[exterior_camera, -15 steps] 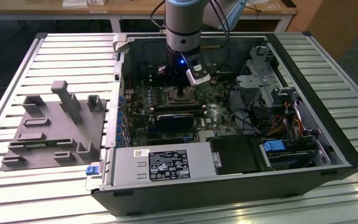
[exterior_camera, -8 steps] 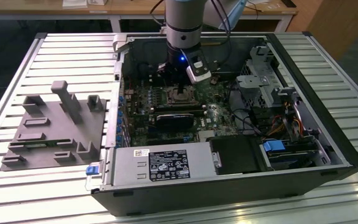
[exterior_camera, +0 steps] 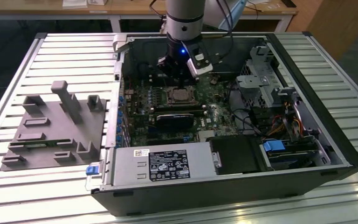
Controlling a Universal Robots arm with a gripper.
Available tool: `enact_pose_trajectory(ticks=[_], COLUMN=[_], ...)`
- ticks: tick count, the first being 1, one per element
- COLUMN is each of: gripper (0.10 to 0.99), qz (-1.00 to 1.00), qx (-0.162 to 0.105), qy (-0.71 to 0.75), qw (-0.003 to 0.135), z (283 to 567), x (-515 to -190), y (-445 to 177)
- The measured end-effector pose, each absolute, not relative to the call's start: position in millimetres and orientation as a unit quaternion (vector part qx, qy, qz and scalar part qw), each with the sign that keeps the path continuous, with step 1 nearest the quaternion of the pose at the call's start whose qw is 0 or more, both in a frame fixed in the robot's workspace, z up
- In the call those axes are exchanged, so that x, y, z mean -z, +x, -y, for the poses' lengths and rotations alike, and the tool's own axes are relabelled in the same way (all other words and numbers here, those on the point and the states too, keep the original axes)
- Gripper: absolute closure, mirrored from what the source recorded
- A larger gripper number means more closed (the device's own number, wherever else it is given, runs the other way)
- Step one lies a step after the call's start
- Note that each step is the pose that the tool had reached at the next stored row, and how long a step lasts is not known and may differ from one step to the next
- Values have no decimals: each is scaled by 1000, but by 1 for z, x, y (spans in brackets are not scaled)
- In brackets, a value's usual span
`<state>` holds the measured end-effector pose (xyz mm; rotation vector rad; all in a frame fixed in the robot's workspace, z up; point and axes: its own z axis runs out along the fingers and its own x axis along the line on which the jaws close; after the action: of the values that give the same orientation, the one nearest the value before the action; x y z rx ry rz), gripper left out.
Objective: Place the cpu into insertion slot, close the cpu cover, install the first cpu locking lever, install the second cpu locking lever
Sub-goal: 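Close the cpu cover, then install the first cpu locking lever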
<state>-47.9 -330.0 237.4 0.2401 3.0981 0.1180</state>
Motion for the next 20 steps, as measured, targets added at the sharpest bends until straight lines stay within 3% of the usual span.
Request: enact_pose_trajectory(ticks=[20], gripper=[984], qz=[-996], qx=[-38], qy=[77], qw=[16], z=[330], x=[-245], y=[-48])
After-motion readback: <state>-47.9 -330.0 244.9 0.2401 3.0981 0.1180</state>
